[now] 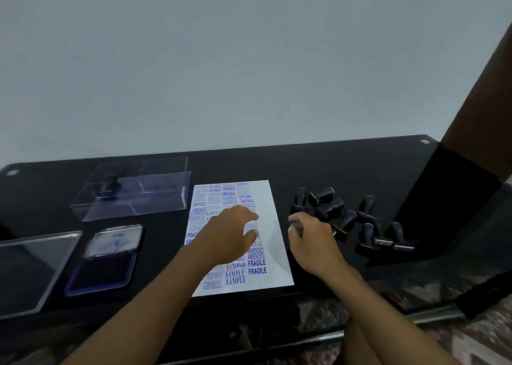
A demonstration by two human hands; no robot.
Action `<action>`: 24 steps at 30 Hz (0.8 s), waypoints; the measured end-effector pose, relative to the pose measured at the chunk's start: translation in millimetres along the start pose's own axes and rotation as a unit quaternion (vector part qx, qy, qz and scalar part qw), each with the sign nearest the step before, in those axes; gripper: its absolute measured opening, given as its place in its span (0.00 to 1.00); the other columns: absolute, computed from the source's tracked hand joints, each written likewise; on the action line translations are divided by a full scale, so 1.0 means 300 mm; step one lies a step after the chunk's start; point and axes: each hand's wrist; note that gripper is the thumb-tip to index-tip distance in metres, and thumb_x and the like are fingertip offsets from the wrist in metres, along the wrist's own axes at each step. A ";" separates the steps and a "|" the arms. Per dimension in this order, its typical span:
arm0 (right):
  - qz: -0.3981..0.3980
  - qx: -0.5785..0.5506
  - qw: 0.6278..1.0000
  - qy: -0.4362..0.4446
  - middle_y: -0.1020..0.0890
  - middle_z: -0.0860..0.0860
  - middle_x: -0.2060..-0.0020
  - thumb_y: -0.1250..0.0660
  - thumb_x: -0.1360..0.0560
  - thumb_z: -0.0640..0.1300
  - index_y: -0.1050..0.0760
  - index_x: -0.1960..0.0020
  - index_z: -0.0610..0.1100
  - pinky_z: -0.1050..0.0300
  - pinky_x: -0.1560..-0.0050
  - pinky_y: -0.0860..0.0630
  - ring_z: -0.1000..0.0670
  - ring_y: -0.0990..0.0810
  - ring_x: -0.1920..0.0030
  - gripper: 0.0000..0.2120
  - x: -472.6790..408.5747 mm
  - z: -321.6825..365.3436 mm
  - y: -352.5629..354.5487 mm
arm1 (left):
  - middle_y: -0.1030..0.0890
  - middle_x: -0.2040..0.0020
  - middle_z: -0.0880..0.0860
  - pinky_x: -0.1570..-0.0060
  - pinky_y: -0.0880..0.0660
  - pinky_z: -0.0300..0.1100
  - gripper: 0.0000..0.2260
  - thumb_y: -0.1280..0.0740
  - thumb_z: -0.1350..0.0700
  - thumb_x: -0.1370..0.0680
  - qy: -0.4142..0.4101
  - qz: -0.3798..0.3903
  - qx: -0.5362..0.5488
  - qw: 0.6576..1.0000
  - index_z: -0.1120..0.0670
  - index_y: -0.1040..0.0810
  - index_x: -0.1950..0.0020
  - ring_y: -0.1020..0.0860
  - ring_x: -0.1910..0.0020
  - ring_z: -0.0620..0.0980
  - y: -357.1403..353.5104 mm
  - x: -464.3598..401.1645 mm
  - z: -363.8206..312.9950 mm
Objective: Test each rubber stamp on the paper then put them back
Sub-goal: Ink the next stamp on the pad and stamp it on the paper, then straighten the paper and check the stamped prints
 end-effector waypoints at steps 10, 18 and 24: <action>0.081 0.114 0.985 -0.100 0.31 0.41 0.36 0.40 0.23 0.46 0.31 0.35 0.39 0.51 0.34 0.34 0.39 0.34 0.33 0.19 0.013 0.056 -0.157 | 0.29 0.33 0.50 0.39 0.39 0.33 0.23 0.29 0.55 0.25 0.115 0.029 -0.002 0.993 0.54 0.29 0.30 0.30 0.35 0.46 0.027 0.248 0.329; 0.048 0.130 0.978 -0.155 0.32 0.43 0.34 0.36 0.25 0.51 0.33 0.33 0.39 0.48 0.39 0.30 0.41 0.34 0.33 0.24 -0.015 0.094 -0.185 | 0.32 0.30 0.50 0.37 0.42 0.32 0.23 0.30 0.53 0.24 0.102 0.014 0.002 0.995 0.55 0.27 0.30 0.33 0.32 0.47 -0.004 0.249 0.361; 0.043 -0.017 0.970 -0.237 0.22 0.46 0.45 0.32 0.36 0.55 0.25 0.44 0.41 0.48 0.45 0.22 0.41 0.23 0.45 0.25 -0.083 0.081 -0.181 | 0.32 0.31 0.48 0.32 0.37 0.40 0.23 0.30 0.54 0.23 0.104 0.004 0.023 0.994 0.53 0.28 0.29 0.34 0.32 0.47 -0.018 0.257 0.371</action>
Point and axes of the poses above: each hand's wrist, its own x-axis away from the middle knuckle, its own y-axis out of the back of the hand, z = x × y
